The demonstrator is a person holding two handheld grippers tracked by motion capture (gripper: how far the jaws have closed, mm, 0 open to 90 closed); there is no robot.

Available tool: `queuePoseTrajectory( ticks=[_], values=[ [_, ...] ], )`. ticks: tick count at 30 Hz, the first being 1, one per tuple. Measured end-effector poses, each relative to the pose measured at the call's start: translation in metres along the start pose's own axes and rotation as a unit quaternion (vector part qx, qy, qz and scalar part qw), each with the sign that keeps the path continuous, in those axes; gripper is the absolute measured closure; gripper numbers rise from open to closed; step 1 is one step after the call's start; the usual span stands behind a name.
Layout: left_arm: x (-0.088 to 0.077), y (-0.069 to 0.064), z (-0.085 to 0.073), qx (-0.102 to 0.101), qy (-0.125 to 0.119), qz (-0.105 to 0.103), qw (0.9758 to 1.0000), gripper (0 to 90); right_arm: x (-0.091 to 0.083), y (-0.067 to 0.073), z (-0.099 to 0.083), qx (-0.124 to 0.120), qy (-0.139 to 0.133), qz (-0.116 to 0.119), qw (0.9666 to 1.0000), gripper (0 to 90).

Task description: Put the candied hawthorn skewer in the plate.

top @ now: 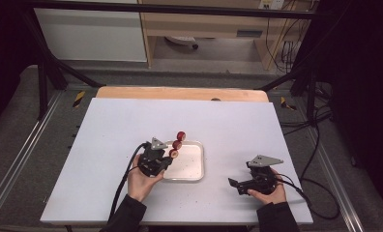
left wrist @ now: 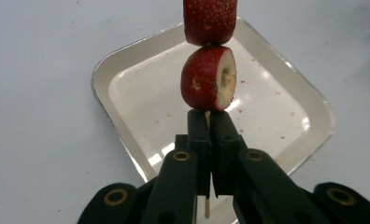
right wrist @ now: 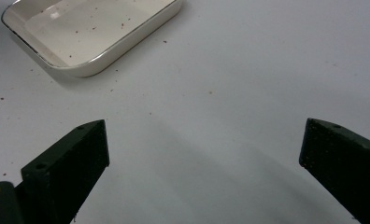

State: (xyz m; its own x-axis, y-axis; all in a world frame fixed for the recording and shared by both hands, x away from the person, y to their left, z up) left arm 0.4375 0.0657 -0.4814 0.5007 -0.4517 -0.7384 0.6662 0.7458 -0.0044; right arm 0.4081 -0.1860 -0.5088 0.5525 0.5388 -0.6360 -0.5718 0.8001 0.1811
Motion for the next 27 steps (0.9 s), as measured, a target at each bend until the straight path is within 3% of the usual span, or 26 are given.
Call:
queuePoseTrajectory(
  ticks=[7, 13, 18, 22, 24, 27],
  values=[
    [0.018, -0.001, -0.007, 0.008, 0.053, 0.015, 0.9985, 88.0, -0.003, 0.001, 0.001, -0.001, -0.004, 0.004, 1.0000, 2.4],
    [0.028, -0.005, -0.015, 0.017, 0.091, 0.008, 0.9957, 87.9, -0.004, 0.000, 0.002, 0.001, -0.007, 0.005, 1.0000, 2.4],
    [0.029, -0.007, -0.015, 0.022, 0.096, 0.009, 0.9951, 87.4, -0.003, 0.001, 0.000, 0.002, -0.003, 0.004, 1.0000, 2.4],
    [0.027, -0.006, -0.015, 0.032, 0.089, 0.014, 0.9954, 81.8, -0.002, 0.000, 0.000, 0.003, -0.002, 0.002, 1.0000, 2.4],
    [0.022, -0.007, -0.013, 0.040, 0.079, 0.002, 0.9961, 75.9, -0.002, 0.000, 0.000, 0.004, -0.002, 0.001, 1.0000, 2.4],
    [0.010, -0.004, -0.008, 0.056, 0.058, 0.001, 0.9968, 64.0, -0.003, 0.000, 0.001, 0.007, -0.003, 0.001, 1.0000, 2.2]
  ],
)
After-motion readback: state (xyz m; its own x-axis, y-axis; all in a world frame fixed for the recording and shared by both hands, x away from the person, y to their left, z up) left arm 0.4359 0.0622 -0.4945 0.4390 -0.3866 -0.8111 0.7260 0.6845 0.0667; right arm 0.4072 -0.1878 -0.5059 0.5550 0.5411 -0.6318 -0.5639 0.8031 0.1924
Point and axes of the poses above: each handheld gripper's, and its own axes: x roughly forward along the jaws, z roughly out of its top, y roughly to its left, the point moved 10 cm from there along x, roughly forward along the jaws, and after that the axes turned 7 degrees about x, right-handed, at the moved point
